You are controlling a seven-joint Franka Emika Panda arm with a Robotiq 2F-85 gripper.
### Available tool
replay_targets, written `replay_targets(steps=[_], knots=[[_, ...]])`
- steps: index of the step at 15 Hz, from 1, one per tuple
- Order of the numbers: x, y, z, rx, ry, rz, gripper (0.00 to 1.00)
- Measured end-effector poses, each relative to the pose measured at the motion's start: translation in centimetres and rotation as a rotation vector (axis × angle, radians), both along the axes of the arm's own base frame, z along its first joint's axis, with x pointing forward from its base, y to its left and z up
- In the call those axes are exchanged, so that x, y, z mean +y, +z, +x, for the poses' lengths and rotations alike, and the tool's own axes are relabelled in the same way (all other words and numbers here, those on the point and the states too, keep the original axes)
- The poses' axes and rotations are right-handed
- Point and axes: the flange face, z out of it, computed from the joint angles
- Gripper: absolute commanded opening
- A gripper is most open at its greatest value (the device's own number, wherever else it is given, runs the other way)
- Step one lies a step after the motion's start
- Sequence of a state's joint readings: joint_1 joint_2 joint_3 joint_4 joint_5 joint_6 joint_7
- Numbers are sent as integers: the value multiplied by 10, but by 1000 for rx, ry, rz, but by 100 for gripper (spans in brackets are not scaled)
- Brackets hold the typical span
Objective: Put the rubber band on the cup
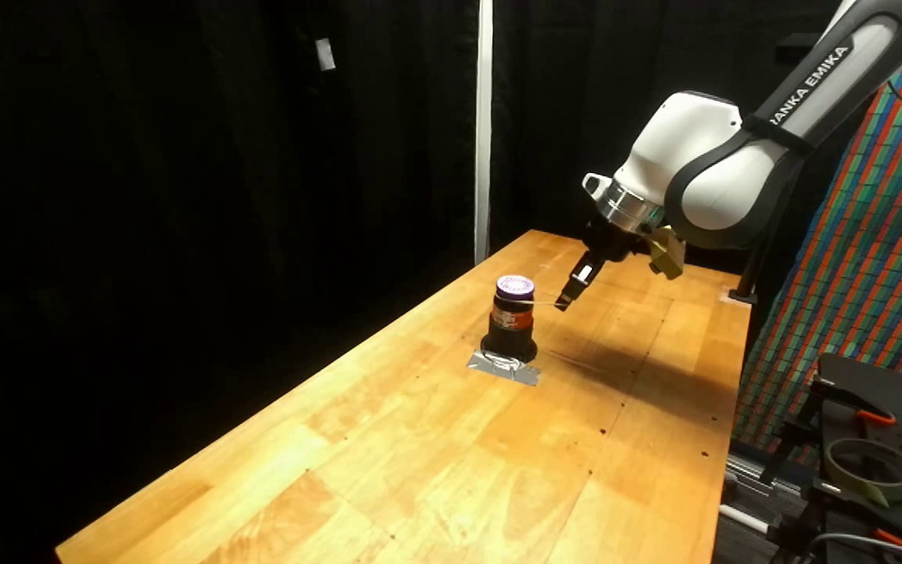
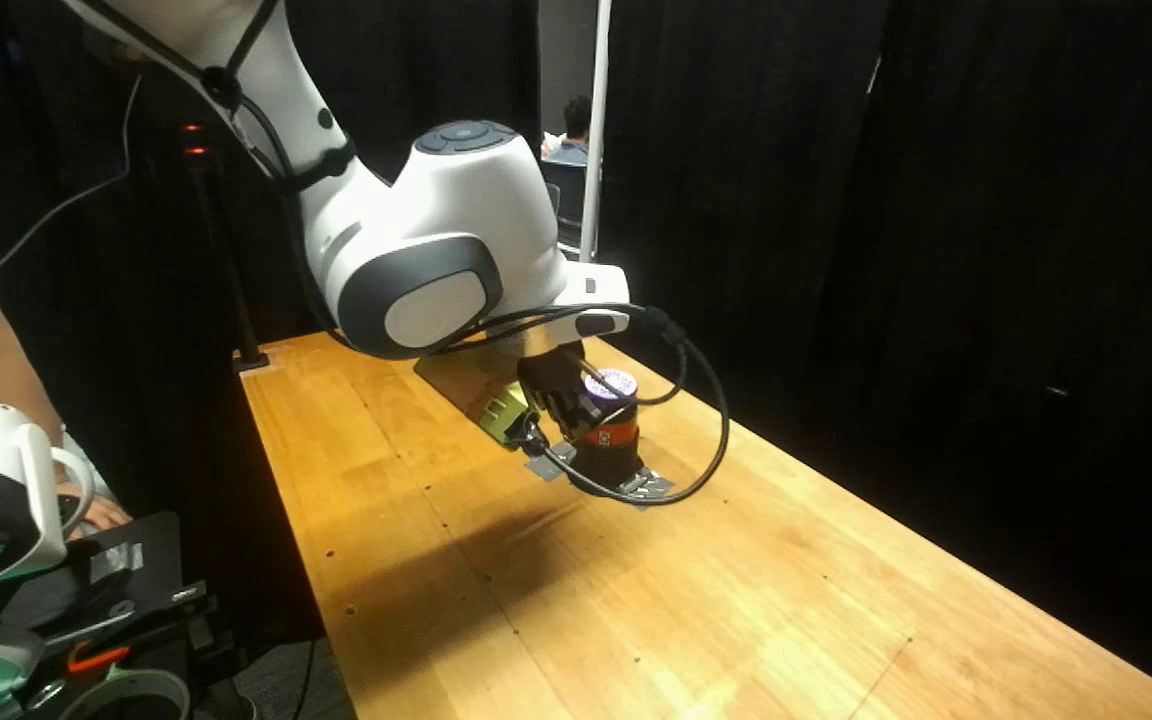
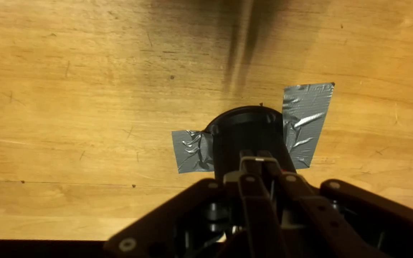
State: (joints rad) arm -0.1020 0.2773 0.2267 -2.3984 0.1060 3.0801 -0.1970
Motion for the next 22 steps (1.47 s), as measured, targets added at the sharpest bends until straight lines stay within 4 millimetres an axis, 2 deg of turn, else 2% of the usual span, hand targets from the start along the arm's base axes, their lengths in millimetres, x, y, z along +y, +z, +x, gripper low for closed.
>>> replay_targets(steps=[11,17,22], knots=[[1,10,-28,-238,-21,66,11],[-5,6,-43,-348,-26,87,11],[-7,2,-47,-407,-37,117,10]])
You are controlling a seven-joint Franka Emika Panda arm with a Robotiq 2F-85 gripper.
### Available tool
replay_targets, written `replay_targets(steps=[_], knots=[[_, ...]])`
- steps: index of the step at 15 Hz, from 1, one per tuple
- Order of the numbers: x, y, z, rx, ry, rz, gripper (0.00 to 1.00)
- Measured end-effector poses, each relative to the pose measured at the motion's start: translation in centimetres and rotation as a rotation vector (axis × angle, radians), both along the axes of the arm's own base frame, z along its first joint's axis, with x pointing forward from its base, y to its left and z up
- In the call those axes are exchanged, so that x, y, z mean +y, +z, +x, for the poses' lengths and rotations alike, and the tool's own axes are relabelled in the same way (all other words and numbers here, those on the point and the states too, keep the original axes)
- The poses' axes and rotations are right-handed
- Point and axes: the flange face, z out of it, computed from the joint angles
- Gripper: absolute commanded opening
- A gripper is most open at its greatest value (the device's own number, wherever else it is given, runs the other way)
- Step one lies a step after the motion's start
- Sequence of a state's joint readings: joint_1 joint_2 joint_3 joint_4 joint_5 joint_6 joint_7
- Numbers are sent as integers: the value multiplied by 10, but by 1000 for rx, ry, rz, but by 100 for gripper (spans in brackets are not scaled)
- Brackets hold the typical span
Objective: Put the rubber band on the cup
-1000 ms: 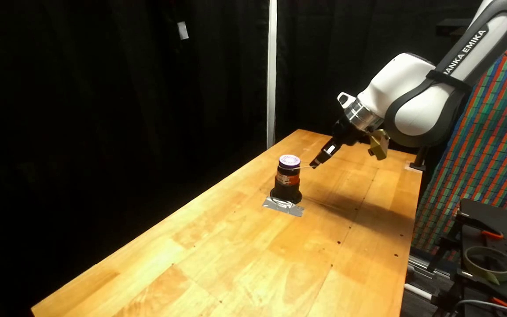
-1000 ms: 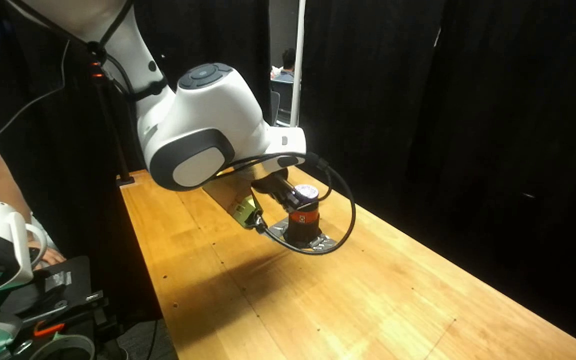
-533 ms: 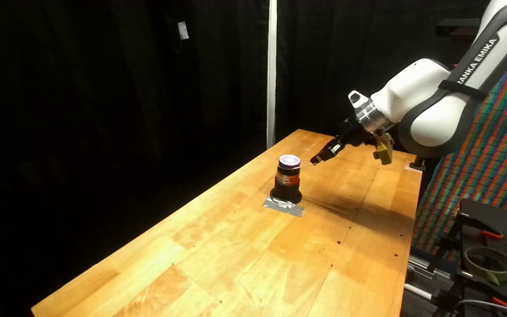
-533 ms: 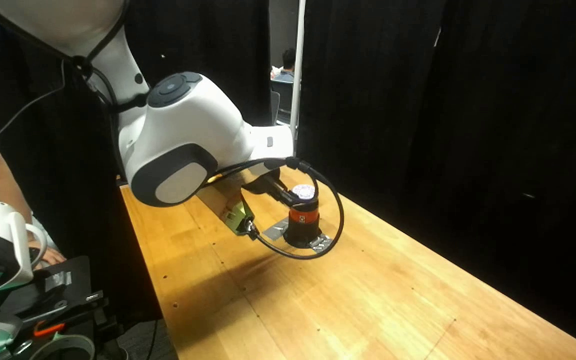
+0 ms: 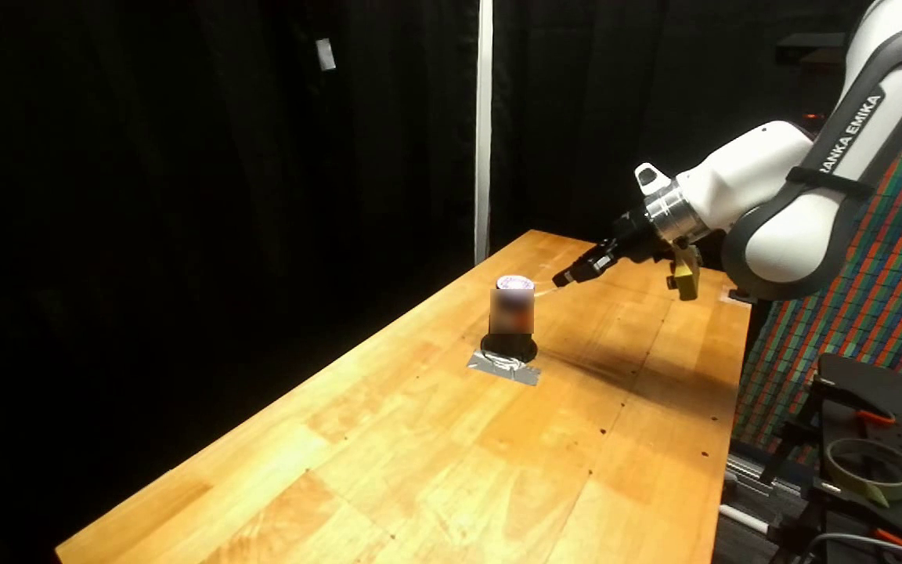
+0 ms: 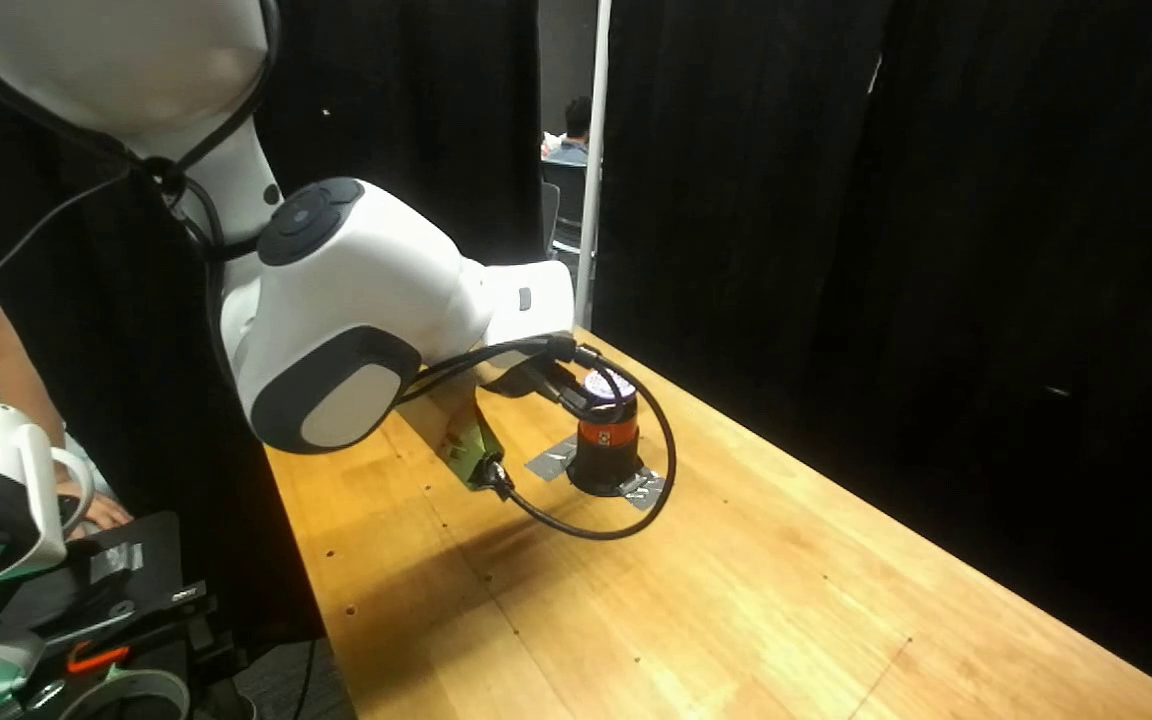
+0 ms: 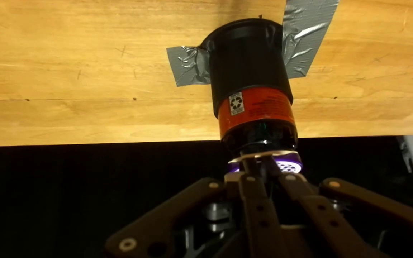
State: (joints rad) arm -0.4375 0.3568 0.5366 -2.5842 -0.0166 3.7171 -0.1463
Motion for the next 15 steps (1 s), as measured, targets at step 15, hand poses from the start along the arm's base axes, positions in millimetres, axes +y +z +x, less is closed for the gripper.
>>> replay_targets(steps=[15], knots=[[0,-7,-12,-58,-46,84,35]])
